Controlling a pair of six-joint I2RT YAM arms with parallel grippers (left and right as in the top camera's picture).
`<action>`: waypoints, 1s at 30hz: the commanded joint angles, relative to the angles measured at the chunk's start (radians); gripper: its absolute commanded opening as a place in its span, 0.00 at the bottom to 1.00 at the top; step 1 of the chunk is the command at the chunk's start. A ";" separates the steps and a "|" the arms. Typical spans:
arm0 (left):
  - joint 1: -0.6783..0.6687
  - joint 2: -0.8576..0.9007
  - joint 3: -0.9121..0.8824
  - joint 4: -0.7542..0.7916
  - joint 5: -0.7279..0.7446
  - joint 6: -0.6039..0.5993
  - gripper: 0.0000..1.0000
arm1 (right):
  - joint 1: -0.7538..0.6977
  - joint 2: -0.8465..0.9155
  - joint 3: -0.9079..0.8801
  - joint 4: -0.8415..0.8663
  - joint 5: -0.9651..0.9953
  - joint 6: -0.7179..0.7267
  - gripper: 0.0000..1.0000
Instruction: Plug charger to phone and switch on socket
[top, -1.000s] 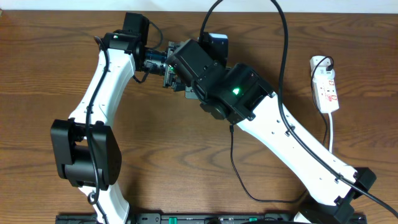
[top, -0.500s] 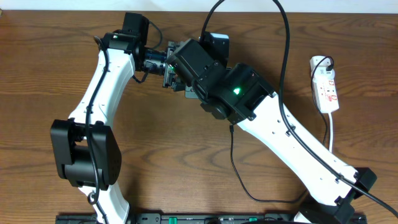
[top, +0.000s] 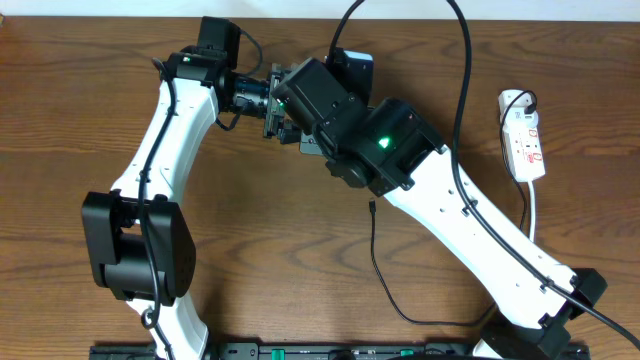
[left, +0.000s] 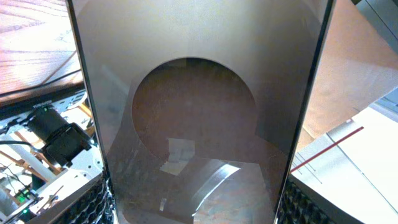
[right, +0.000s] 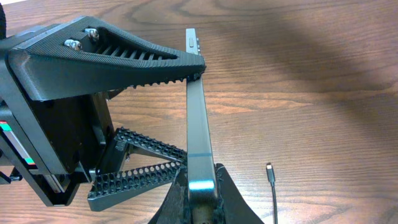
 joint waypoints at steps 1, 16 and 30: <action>0.006 -0.028 0.028 0.009 0.058 0.016 0.69 | -0.025 -0.021 0.003 -0.006 0.026 0.040 0.01; 0.006 -0.028 0.028 0.016 0.058 0.016 0.69 | -0.024 -0.021 0.003 -0.007 0.026 0.037 0.01; 0.006 -0.028 0.028 0.040 0.043 0.016 0.70 | -0.025 -0.028 0.003 0.006 0.089 0.036 0.01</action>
